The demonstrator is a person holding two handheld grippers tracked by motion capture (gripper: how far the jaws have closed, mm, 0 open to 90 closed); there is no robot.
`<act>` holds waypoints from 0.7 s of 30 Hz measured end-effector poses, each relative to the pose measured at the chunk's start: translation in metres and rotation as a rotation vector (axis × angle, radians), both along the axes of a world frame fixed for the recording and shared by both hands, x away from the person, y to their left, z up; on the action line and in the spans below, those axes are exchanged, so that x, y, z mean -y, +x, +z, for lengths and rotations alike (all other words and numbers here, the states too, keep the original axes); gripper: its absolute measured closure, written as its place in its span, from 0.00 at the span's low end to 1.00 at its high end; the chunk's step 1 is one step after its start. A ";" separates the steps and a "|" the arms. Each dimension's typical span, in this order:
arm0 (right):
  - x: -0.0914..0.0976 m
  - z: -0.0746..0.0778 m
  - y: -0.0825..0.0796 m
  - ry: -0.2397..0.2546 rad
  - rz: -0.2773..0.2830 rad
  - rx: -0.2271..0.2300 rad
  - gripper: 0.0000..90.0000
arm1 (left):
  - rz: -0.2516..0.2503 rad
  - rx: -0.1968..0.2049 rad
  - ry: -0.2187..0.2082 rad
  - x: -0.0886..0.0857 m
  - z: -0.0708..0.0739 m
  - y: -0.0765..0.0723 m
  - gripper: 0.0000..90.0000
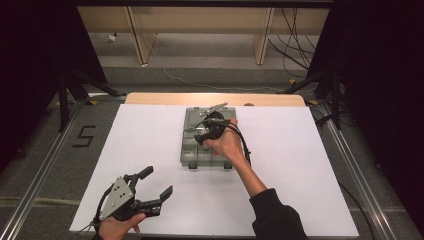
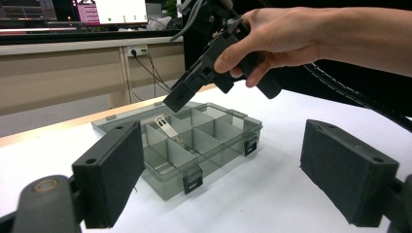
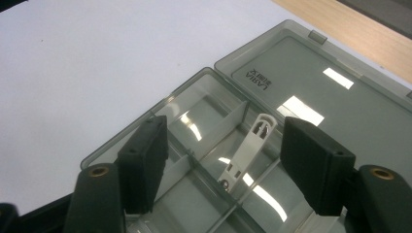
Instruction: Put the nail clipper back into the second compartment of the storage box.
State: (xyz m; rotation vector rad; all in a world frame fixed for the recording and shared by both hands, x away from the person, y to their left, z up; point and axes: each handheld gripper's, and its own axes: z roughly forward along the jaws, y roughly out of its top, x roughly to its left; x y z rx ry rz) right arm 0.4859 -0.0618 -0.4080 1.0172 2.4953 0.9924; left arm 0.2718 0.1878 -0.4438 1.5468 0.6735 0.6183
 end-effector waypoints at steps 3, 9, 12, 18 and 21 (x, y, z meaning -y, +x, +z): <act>0.001 0.002 -0.003 0.003 -0.006 0.028 0.36 | 0.000 0.001 0.000 0.000 0.000 0.000 0.17; 0.006 0.012 -0.010 0.014 0.019 0.035 0.35 | 0.001 0.000 0.001 0.000 0.000 0.000 0.17; 0.009 0.018 -0.016 0.019 0.028 0.046 0.33 | 0.001 0.001 0.001 0.000 0.000 0.000 0.17; 0.014 0.024 -0.022 0.033 0.033 0.065 0.30 | 0.003 0.000 -0.001 0.000 0.000 0.000 0.17; 0.018 0.027 -0.026 0.054 0.037 0.085 0.28 | 0.003 -0.003 -0.006 0.000 0.000 0.000 0.17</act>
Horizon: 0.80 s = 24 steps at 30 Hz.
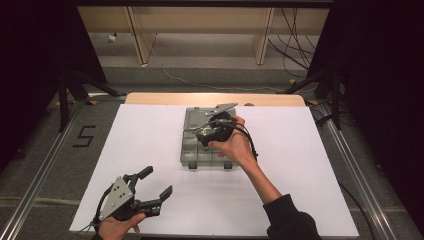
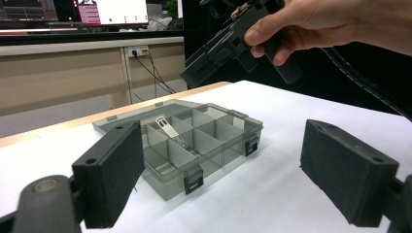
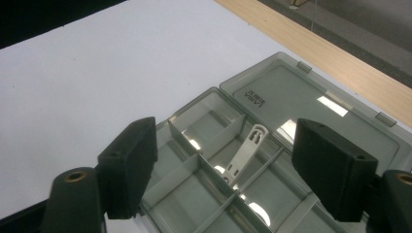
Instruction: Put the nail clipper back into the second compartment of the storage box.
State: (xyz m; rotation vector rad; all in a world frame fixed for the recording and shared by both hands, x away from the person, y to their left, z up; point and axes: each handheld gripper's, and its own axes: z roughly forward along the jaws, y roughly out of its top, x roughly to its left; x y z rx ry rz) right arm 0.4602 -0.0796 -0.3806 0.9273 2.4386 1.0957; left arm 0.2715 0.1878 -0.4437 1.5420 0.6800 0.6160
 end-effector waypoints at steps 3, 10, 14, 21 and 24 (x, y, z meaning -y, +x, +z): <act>0.003 0.003 -0.004 0.004 0.009 0.006 0.27 | 0.007 -0.002 -0.001 0.000 0.000 0.000 0.17; 0.009 0.009 -0.014 0.035 0.028 0.030 0.27 | 0.003 -0.021 -0.009 0.001 0.000 -0.002 0.17; 0.010 0.012 -0.020 0.049 0.045 0.046 0.26 | 0.003 -0.001 -0.002 0.000 0.000 0.000 0.17; 0.012 0.012 -0.026 0.070 0.060 0.061 0.25 | 0.002 0.003 0.000 0.000 0.000 0.000 0.17; 0.013 0.012 -0.029 0.082 0.060 0.068 0.24 | 0.009 0.001 -0.001 0.000 0.000 0.000 0.17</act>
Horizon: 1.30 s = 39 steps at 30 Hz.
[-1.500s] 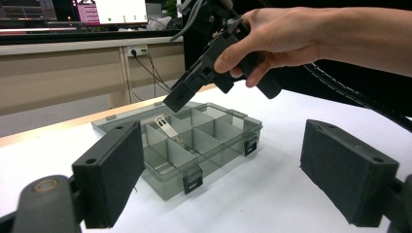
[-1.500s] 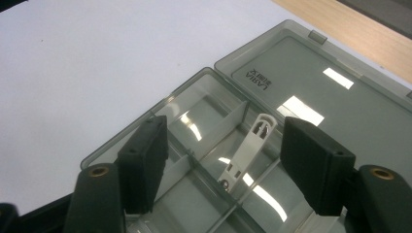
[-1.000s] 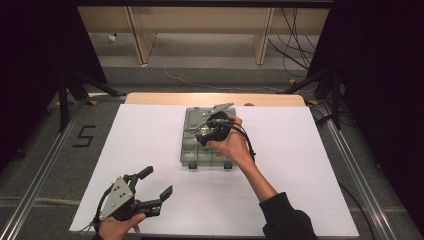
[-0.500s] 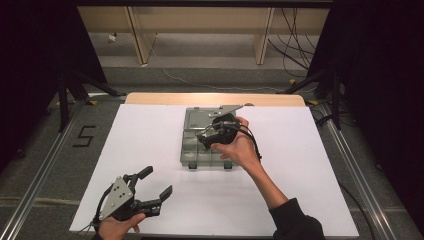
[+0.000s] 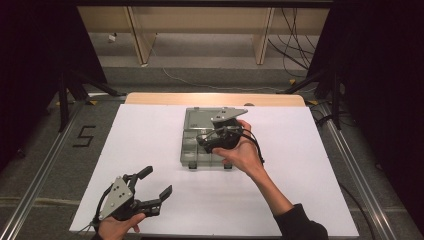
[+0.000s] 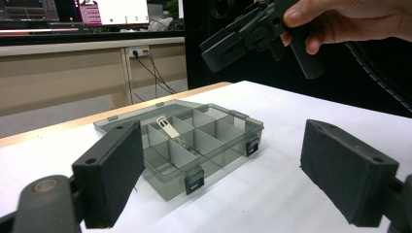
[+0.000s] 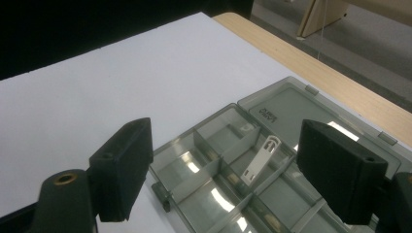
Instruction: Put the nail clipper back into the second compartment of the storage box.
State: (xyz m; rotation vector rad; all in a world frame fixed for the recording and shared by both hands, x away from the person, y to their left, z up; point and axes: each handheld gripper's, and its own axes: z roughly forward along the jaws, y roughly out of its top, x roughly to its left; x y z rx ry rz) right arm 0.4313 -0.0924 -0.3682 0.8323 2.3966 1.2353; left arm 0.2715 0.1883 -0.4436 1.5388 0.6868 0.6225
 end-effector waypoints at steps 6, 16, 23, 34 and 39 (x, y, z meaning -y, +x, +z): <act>0.004 0.003 -0.007 0.036 0.008 0.015 0.24 | -0.003 -0.022 -0.013 0.001 0.000 -0.002 0.17; 0.016 0.002 -0.018 0.077 0.015 0.041 0.24 | 0.008 -0.016 -0.008 0.000 -0.001 -0.001 0.17; 0.021 -0.002 -0.026 0.114 0.018 0.060 0.24 | -0.005 0.000 -0.001 0.000 0.000 0.000 0.17; 0.026 -0.008 -0.032 0.157 0.031 0.060 0.22 | -0.007 -0.001 -0.002 0.000 0.000 0.000 0.17; 0.029 -0.009 -0.034 0.163 0.031 0.070 0.23 | -0.007 0.008 -0.002 0.000 0.000 0.001 0.17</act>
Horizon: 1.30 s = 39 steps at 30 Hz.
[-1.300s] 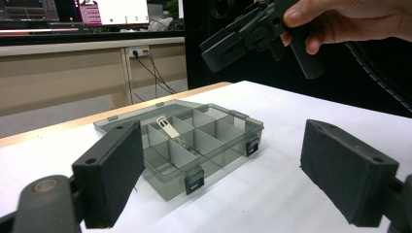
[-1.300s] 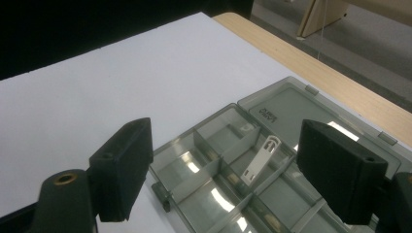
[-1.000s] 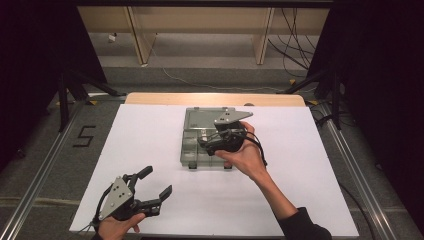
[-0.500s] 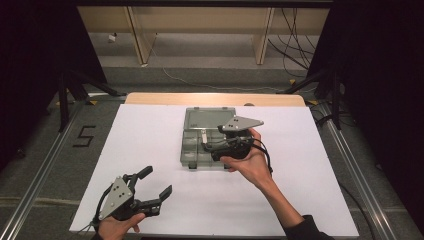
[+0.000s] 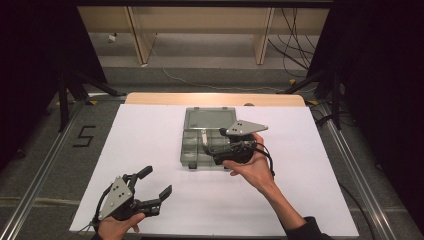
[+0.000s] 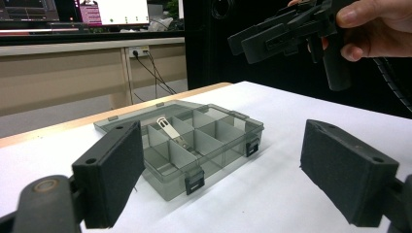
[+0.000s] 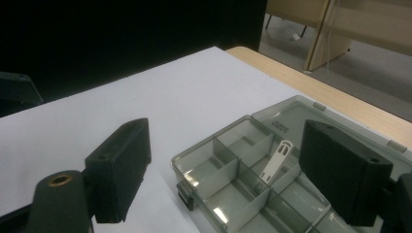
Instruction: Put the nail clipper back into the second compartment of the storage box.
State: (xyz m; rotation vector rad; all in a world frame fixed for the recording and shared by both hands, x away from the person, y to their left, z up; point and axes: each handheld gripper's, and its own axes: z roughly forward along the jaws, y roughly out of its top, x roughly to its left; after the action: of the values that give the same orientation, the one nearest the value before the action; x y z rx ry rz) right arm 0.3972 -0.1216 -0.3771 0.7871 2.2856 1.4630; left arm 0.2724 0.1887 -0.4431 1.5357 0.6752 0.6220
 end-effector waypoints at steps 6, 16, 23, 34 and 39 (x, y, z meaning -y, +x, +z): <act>0.003 -0.001 -0.002 0.019 0.000 0.003 0.22 | -0.007 0.011 0.005 0.000 0.000 0.001 0.17; 0.010 -0.004 -0.009 0.041 0.003 0.009 0.22 | -0.003 -0.002 0.004 0.000 0.000 -0.001 0.17; 0.016 -0.004 -0.016 0.056 -0.003 0.034 0.22 | -0.004 -0.006 0.007 0.001 0.000 -0.001 0.17; 0.025 -0.011 -0.025 0.087 0.002 0.050 0.22 | -0.005 -0.009 0.004 0.001 0.000 -0.001 0.17; 0.029 -0.012 -0.032 0.082 -0.002 0.064 0.21 | -0.006 -0.006 0.004 0.001 0.000 -0.001 0.17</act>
State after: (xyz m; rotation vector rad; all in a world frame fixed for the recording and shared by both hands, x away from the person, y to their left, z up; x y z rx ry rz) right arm 0.3657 -0.1509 -0.3895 0.7538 2.1892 1.5669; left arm 0.2716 0.1879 -0.4431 1.5434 0.6747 0.6147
